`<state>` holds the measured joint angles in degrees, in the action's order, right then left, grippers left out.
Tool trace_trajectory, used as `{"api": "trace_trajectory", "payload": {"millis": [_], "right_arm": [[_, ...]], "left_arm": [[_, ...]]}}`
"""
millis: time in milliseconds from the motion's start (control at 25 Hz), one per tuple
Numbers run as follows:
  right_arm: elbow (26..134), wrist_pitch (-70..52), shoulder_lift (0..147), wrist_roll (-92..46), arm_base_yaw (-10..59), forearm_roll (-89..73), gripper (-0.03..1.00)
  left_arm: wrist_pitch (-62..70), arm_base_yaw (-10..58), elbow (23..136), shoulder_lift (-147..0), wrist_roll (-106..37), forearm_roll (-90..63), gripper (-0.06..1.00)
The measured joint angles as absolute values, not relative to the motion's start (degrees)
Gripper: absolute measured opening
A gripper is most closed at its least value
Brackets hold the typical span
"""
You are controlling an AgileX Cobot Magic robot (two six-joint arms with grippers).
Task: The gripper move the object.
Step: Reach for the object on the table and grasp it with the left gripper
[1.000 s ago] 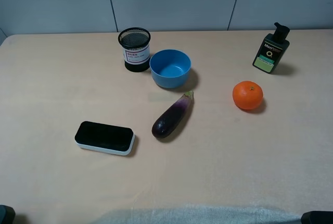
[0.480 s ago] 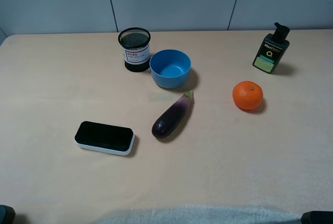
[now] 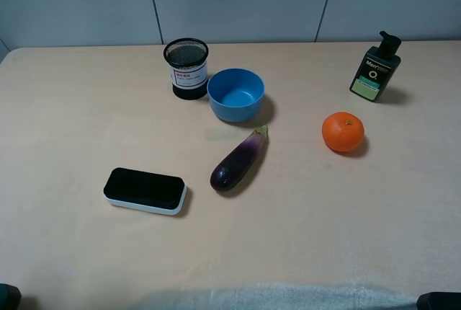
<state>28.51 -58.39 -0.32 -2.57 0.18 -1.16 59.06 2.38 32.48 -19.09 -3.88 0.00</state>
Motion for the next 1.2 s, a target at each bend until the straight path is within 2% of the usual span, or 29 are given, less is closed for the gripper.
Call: {"api": "trace_trajectory", "payload": {"millis": [520, 1200], "right_arm": [[28.5, -58.4, -0.3, -2.6, 0.2, -1.2, 0.61], [28.5, -58.4, -0.3, -2.6, 0.2, -1.2, 0.61]], "left_arm": [[52.2, 2.4, 44.0, -52.6, -3.9, -2.8, 0.75], [49.1, 2.4, 57.8, -80.9, -4.0, -2.9, 0.75]]}}
